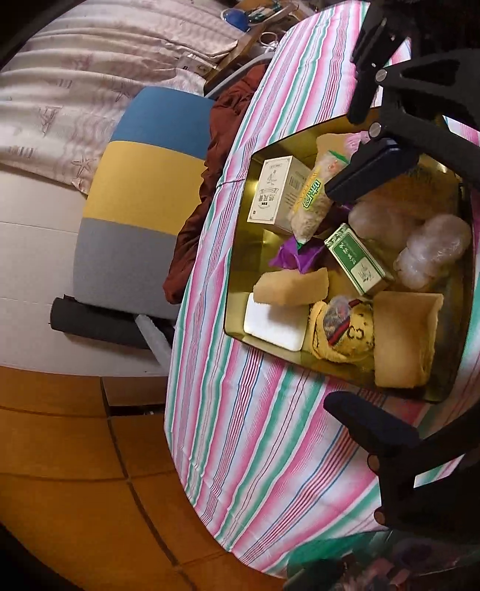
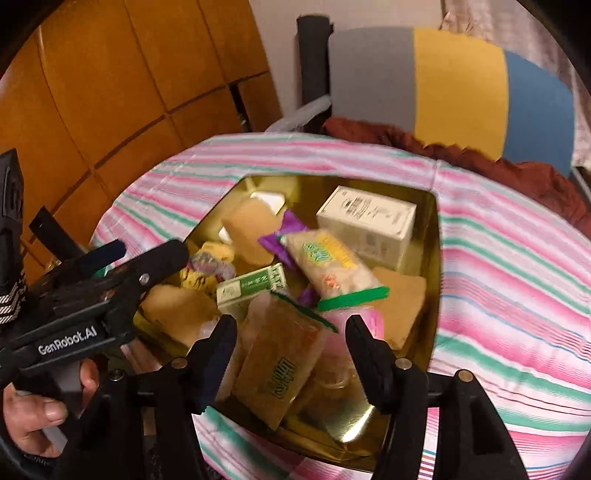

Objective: Organize objects

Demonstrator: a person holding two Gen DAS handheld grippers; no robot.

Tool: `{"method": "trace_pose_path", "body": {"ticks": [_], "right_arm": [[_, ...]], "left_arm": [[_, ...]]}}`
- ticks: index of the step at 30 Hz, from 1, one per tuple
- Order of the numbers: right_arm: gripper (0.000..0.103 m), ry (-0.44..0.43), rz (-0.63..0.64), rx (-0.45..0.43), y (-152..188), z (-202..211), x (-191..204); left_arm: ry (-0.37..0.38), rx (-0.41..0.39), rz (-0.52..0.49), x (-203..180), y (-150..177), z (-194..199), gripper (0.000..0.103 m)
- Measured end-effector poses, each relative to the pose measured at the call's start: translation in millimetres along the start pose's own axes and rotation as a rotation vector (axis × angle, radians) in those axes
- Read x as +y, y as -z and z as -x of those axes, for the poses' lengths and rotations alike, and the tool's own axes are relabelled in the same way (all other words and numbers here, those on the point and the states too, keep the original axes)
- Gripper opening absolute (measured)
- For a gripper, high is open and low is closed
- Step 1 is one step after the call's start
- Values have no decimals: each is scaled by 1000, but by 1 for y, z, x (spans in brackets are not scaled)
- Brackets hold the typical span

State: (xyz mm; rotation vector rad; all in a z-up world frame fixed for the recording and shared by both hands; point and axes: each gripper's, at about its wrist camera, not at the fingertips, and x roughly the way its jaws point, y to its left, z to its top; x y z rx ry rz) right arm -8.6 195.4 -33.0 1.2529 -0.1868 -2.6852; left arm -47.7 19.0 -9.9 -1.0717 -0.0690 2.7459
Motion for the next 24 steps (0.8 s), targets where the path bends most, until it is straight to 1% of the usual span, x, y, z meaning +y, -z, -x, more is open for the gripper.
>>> {"method": "trace_pose_path", "body": {"ticks": [2,5,7,10,12,15,18,22,24], "right_arm": [[71,24,-6,-33,1,7,1],[72,92,-8,-88,5,17,4],[72,125,-21,-100,7,20,4],[72,133,-53,-104,12,22,0],[72,135,-62,-96,15,21,-2],[73,133,-65,-99,18,22,-3],[73,140,-59,-112,20,25,-1],[73,157,-58,-134,21,30,0],[73,162,-60,-138,21,32,0]], "left_arm": [[-19,-9,-7,-1,-1,5,103],[-42,-32,-11,-1,-1,15,103],[-55,-53,-13,-1,0,23,103],[-109,-81,-24,-5,0,35,103],[-159,-101,-32,-9,2,41,103],[-195,-119,-55,-15,6,50,103],[-172,-122,-61,-18,10,55,103],[-135,-105,-36,-17,13,58,103],[-128,-103,-28,-19,15,60,103]]}}
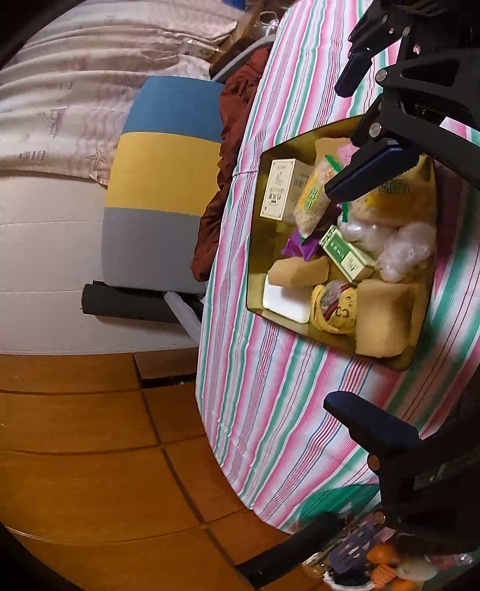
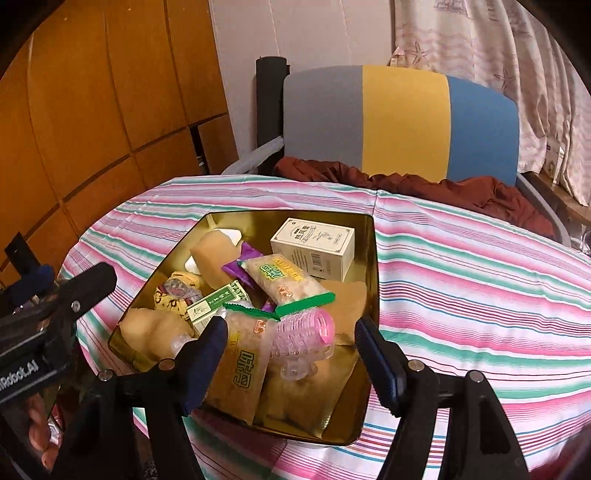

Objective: Organize objects

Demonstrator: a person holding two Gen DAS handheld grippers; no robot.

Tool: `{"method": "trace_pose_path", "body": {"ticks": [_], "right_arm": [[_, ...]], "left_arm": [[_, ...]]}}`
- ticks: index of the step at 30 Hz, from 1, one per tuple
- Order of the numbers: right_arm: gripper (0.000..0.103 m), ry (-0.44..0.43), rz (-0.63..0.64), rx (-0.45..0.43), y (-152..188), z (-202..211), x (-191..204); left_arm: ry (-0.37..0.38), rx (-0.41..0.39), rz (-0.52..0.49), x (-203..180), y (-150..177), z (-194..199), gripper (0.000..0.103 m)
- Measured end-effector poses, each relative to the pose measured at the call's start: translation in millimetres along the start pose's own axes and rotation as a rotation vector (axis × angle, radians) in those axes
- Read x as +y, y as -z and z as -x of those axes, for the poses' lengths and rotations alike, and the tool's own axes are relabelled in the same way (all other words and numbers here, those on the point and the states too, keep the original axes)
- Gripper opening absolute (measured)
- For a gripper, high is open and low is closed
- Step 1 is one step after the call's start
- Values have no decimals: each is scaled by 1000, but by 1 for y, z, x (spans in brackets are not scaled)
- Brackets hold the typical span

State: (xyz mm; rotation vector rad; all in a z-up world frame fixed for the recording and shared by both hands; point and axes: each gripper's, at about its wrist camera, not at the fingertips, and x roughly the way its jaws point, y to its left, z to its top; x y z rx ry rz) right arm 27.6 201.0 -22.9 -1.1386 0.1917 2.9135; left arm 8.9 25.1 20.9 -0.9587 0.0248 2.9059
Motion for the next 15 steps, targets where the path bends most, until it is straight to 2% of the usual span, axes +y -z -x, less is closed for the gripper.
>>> {"method": "trace_pose_path", "body": {"ticks": [4,10,15], "right_arm": [[73,7,6,1,2,0,1],[73,24,27,-1,3,-1,4],[73,36,34,-5,3,-2,5]], "left_arm": [[6,13,-2,0,4,0,103],[-18,-15,-40,-2,9,2,103],[-15,-18,-17,2,10,1,103]]}}
